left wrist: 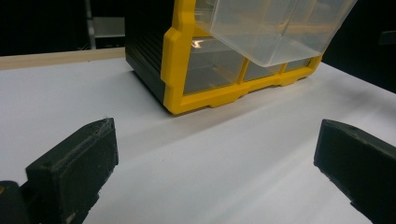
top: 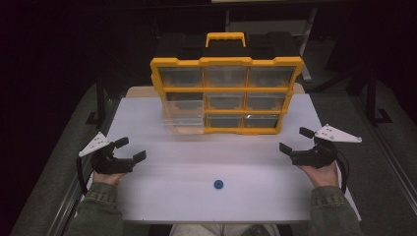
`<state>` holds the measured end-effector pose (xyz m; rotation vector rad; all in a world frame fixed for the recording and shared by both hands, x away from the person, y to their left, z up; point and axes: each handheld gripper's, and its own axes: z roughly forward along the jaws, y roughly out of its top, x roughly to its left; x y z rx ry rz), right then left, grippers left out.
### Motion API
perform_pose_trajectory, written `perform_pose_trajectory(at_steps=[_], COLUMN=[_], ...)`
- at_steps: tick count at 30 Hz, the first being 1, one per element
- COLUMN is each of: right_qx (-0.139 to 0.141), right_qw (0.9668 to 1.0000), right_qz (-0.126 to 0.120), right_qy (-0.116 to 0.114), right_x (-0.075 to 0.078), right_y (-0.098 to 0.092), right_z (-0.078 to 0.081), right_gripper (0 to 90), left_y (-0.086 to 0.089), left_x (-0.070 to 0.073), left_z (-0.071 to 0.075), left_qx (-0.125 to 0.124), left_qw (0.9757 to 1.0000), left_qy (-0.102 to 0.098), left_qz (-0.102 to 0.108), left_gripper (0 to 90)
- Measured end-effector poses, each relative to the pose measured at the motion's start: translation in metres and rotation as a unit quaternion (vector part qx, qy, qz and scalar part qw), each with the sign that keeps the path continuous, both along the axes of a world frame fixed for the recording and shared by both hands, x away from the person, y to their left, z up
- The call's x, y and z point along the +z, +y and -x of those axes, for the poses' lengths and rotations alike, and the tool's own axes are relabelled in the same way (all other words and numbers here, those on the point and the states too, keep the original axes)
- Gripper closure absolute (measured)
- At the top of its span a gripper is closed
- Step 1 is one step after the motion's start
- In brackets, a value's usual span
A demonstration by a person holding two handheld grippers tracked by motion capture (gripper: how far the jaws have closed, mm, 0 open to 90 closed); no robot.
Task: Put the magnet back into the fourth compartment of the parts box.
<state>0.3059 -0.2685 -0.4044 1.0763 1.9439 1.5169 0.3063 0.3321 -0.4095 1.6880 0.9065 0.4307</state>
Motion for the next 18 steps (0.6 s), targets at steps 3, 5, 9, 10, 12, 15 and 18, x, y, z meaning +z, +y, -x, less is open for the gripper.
perform_pose_trajectory(at_steps=[3, 5, 9, 10, 12, 15, 18], right_qx=[0.0, -0.003, -0.003, -0.003, -0.003, -0.004, -0.003], right_qw=[1.0, 1.0, 0.9999, 0.9999, 0.9999, 0.9999, 0.9998], right_qz=[-0.002, 0.003, 0.009, 0.01, 0.01, 0.011, 0.014], right_qy=[0.003, 0.008, 0.01, 0.011, 0.011, 0.013, 0.013], right_x=[-0.0012, -0.0024, -0.0036, -0.0038, -0.0039, -0.004, -0.0041], right_y=[-0.0006, -0.0001, 0.0004, 0.0003, 0.0001, -0.0003, -0.0001], right_z=[-0.0005, -0.0009, -0.0021, -0.0022, -0.0022, -0.002, -0.0021], right_gripper=[0.0, 0.0, 0.0, 0.0, 0.0, 0.0, 0.0], left_y=[-0.0004, -0.0017, -0.0048, -0.0061, -0.0066, -0.0088, -0.0097], left_x=[0.0001, -0.0005, -0.0006, -0.0001, 0.0001, 0.0021, 0.0033], left_z=[0.0003, 0.0007, 0.001, 0.0015, 0.0015, 0.0016, 0.0017], left_qx=[-0.002, -0.003, -0.007, -0.007, -0.007, -0.011, -0.013], left_qw=[1.0, 1.0, 0.9999, 0.9998, 0.9998, 0.9996, 0.9996], left_qy=[0.0, 0.0, 0.001, 0.001, 0.002, 0.005, 0.006], left_qz=[-0.002, -0.004, -0.014, -0.017, -0.019, -0.027, -0.026], left_gripper=[0.0, 0.0, 0.0, 0.0, 0.0, 0.0, 0.0])
